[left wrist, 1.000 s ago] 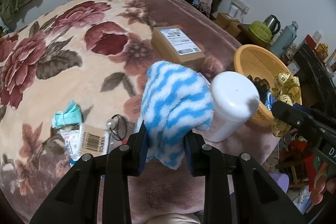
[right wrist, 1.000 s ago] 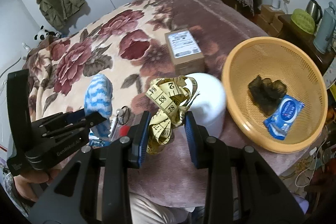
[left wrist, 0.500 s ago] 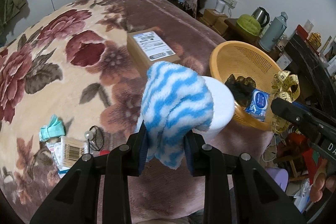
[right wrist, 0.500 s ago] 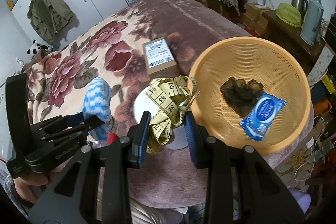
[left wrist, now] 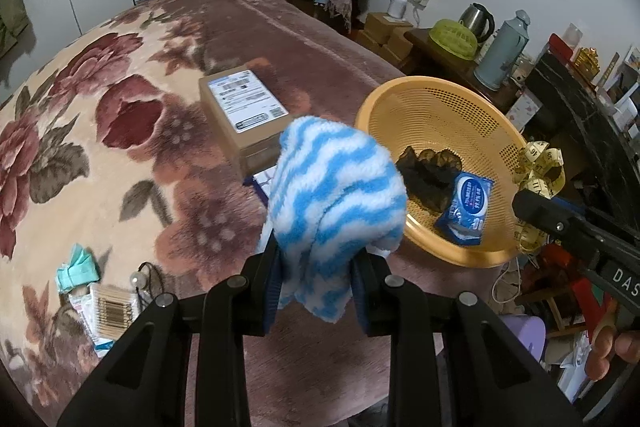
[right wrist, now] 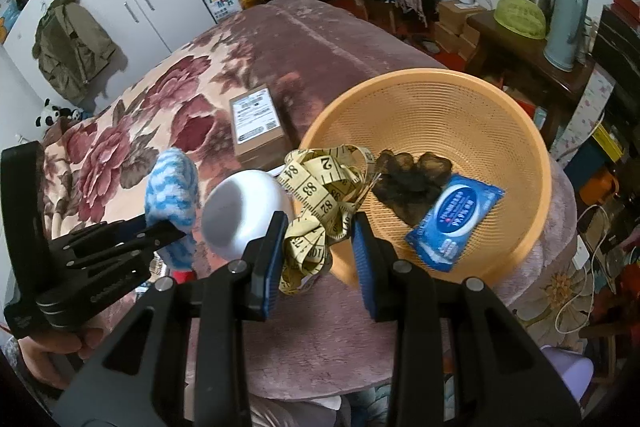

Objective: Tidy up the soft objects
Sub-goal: 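Carry the wavy cloth and tape measure with both tools over the orange basket, then open both tools to drop the cloth and tape measure into the basket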

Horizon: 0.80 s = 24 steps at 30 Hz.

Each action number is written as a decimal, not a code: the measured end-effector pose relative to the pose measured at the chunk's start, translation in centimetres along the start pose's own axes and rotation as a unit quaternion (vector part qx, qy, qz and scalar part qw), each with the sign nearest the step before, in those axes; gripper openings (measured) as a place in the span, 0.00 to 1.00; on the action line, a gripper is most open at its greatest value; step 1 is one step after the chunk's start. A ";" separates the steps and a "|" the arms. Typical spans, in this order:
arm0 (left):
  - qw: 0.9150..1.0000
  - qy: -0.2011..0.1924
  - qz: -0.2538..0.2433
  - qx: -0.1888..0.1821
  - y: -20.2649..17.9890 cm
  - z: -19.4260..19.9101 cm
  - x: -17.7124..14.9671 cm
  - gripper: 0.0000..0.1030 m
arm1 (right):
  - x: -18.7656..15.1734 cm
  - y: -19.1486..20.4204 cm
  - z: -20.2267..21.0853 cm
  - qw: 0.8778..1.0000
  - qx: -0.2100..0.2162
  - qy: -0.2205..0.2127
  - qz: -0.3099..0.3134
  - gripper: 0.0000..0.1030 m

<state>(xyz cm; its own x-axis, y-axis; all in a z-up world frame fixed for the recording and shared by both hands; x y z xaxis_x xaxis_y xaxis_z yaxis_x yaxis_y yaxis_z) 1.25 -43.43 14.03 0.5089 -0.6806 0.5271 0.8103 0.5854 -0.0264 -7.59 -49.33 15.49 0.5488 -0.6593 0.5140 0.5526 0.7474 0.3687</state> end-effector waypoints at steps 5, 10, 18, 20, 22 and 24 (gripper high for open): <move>1.000 -0.002 -0.006 -0.006 -1.0 -0.6 1.1 0.29 | 0.5 -1.3 -0.1 1.000 -0.007 -0.001 -0.009 0.32; 1.000 -0.004 -0.009 -0.021 -2.4 -1.2 2.5 0.29 | 1.1 -2.8 -0.2 1.000 -0.015 -0.004 -0.019 0.32; 0.999 -0.008 -0.023 -0.045 -5.5 -2.1 4.9 0.30 | 2.2 -5.7 0.2 0.998 -0.033 -0.012 -0.043 0.32; 0.998 -0.008 -0.027 -0.049 -6.1 -2.3 5.3 0.30 | 2.4 -6.1 0.3 0.998 -0.037 -0.013 -0.047 0.32; 0.998 -0.008 -0.032 -0.055 -7.0 -2.7 5.7 0.31 | 2.7 -6.5 0.4 0.998 -0.038 -0.015 -0.051 0.32; 0.997 -0.007 -0.033 -0.063 -7.8 -3.1 6.0 0.31 | 2.9 -6.7 0.3 0.998 -0.039 -0.015 -0.054 0.32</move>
Point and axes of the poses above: each gripper's, at about its wrist camera, not at the fingertips, and z roughly against the way its jaws point, y to its left, x to its top, the point moved 9 cm from there along -z, roughly the way its jaws point, and after that the axes turned 11 degrees about -z, right-handed, at the moved point
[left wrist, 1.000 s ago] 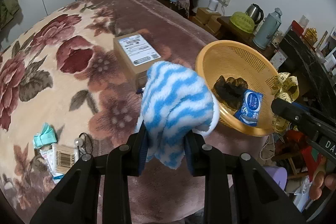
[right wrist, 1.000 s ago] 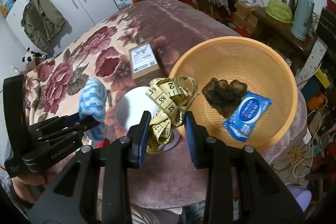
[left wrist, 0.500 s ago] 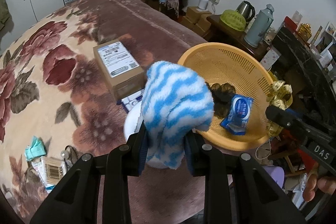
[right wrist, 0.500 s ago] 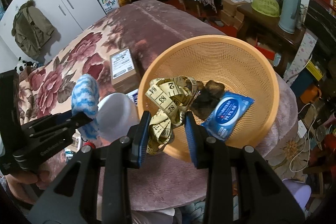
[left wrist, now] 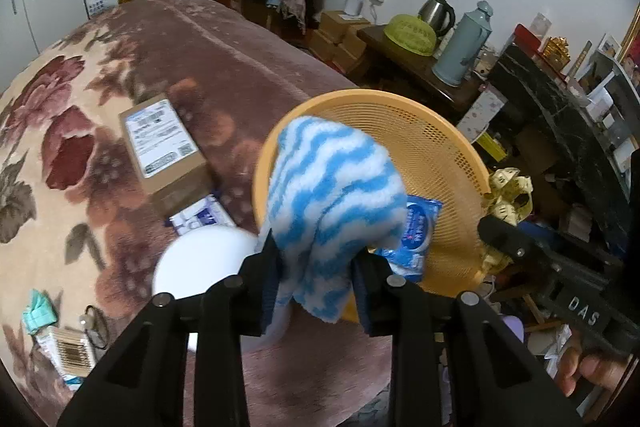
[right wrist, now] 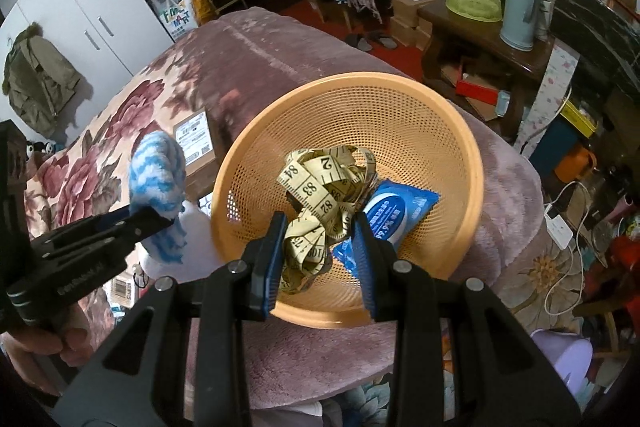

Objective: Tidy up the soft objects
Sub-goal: 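Open both tools to drop the cloth and tape measure into the basket, then move both open tools back toward the remaining items on the bed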

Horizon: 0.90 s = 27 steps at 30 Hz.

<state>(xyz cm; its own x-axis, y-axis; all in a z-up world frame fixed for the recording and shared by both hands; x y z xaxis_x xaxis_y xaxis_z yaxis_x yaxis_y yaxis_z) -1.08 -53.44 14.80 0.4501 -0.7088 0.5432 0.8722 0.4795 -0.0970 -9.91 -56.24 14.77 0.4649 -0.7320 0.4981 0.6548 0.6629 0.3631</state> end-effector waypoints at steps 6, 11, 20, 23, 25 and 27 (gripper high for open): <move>1.000 -0.007 -0.011 -0.026 -2.2 -1.6 1.4 0.41 | 0.2 -0.5 -0.3 1.000 0.002 0.004 -0.013 0.32; 0.999 -0.012 -0.013 -0.040 -2.9 -1.9 1.7 0.78 | 0.4 -1.0 -0.5 1.000 0.006 0.009 -0.026 0.33; 1.000 -0.024 -0.003 -0.002 -0.2 0.0 1.1 0.97 | 0.1 -1.4 -1.6 0.997 0.030 0.033 -0.060 0.46; 1.000 -0.025 -0.004 0.017 0.5 0.7 0.9 0.98 | -0.2 -1.3 -1.4 0.997 0.030 0.033 -0.065 0.71; 0.999 -0.026 -0.001 0.024 1.0 1.1 0.5 0.98 | -0.3 -1.3 -1.3 0.997 0.026 0.032 -0.068 0.84; 0.999 -0.023 -0.002 0.030 1.4 1.3 0.2 0.98 | -0.4 -1.3 -1.3 0.997 0.020 0.030 -0.067 0.90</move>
Point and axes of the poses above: each gripper's, at about its wrist camera, not at the fingertips, and z roughly against the way its jaws point, y to its left, x to its top, the point moved 9 cm from there along -z, roughly the way its jaws point, and after that the axes turned 11 degrees about -z, right-handed, at the moved point
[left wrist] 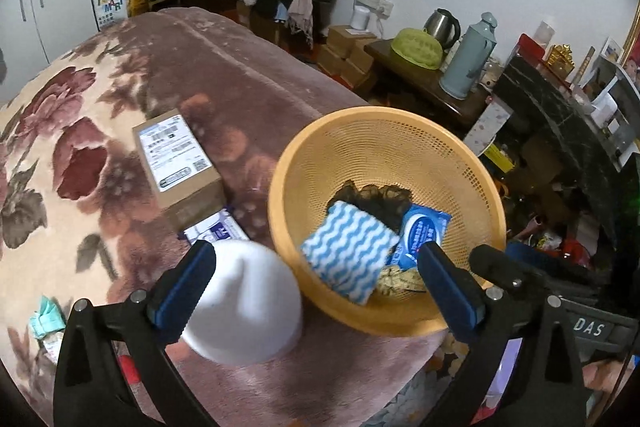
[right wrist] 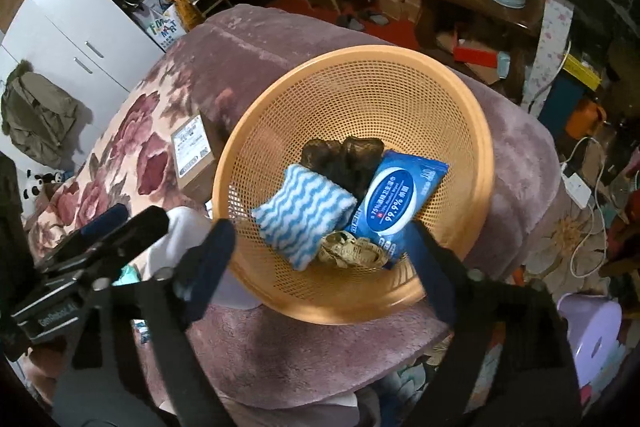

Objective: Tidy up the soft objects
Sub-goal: 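Move both open tools back toward the remaining items on the bed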

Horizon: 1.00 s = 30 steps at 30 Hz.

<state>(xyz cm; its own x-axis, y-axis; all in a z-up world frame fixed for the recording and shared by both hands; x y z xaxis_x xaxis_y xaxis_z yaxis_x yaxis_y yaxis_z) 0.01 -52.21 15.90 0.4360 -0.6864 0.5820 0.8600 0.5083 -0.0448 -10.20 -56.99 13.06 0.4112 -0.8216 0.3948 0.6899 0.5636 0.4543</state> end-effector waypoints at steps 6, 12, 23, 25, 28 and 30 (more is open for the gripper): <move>1.000 0.006 0.004 0.008 0.8 0.7 -1.0 0.98 | -0.6 -0.1 0.3 1.000 -0.027 -0.006 0.014 1.00; 1.000 0.007 0.009 0.015 1.8 1.5 -1.9 0.98 | -1.3 0.0 0.5 0.998 -0.046 -0.008 0.029 1.00; 0.999 0.010 0.024 0.023 4.1 3.0 -4.1 0.98 | -2.5 2.3 0.9 0.998 -0.046 -0.006 0.047 1.00; 0.999 0.010 0.029 0.026 4.6 3.2 -4.5 0.98 | -2.7 3.1 1.0 0.998 -0.044 -0.006 0.053 1.00; 0.999 0.010 0.037 0.028 5.5 3.6 -5.1 0.98 | -3.2 4.1 1.0 0.997 -0.042 -0.005 0.062 1.00; 0.999 0.009 0.040 0.029 5.9 3.9 -5.5 0.98 | -3.5 4.7 0.9 0.997 -0.041 -0.004 0.067 1.00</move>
Point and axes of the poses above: each gripper's, at about its wrist camera, not at the fingertips, and z roughly against the way its jaws point, y to its left, x to its top, the point moved 9 cm from there along -z, roughly the way its jaws point, and after that the axes turned 11 degrees about -z, right-handed, at the moved point
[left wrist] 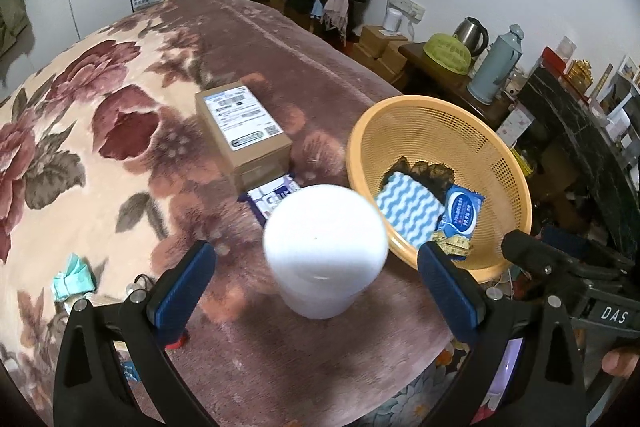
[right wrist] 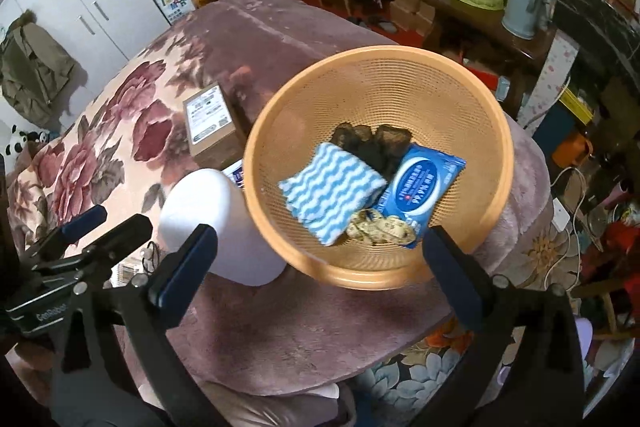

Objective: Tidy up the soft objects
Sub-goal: 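Move both open tools back toward the remaining items on the bed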

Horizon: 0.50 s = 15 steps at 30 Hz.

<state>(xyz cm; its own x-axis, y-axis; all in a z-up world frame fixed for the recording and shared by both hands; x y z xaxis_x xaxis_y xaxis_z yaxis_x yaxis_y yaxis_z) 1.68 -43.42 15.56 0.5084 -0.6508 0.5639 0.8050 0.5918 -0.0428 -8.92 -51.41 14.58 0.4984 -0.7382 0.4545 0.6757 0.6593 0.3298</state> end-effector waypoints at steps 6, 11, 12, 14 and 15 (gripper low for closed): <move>1.000 -0.001 0.012 0.005 1.9 0.7 -0.9 0.98 | -0.8 1.8 -0.1 1.000 0.003 0.005 0.015 1.00; 1.000 -0.003 0.027 0.009 3.7 1.3 -1.8 0.98 | -1.3 3.4 -0.1 1.000 0.003 0.006 0.030 1.00; 1.000 -0.004 0.030 0.010 4.0 1.5 -2.0 0.98 | -1.4 3.6 -0.1 0.999 0.003 0.006 0.032 1.00; 0.999 -0.004 0.033 0.011 4.6 1.7 -2.3 0.98 | -1.7 4.4 -0.1 0.999 0.004 0.007 0.039 1.00; 0.999 -0.005 0.035 0.012 4.9 1.8 -2.4 0.98 | -1.8 4.6 -0.1 0.999 0.004 0.007 0.041 1.00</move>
<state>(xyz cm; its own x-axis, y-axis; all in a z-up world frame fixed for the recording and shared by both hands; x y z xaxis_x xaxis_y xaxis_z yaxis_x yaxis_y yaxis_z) 3.86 -38.05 15.45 0.5604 -0.6024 0.5684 0.7595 0.6475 -0.0626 -6.68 -47.09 15.24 0.5587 -0.6840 0.4690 0.6281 0.7182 0.2993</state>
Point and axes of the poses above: each gripper's, at about its wrist camera, not at the fingertips, and z roughly against the way its jaws point, y to its left, x to its top, the point moved 9 cm from there along -z, roughly the way its jaws point, and after that the axes turned 11 degrees about -z, right-handed, at the moved point
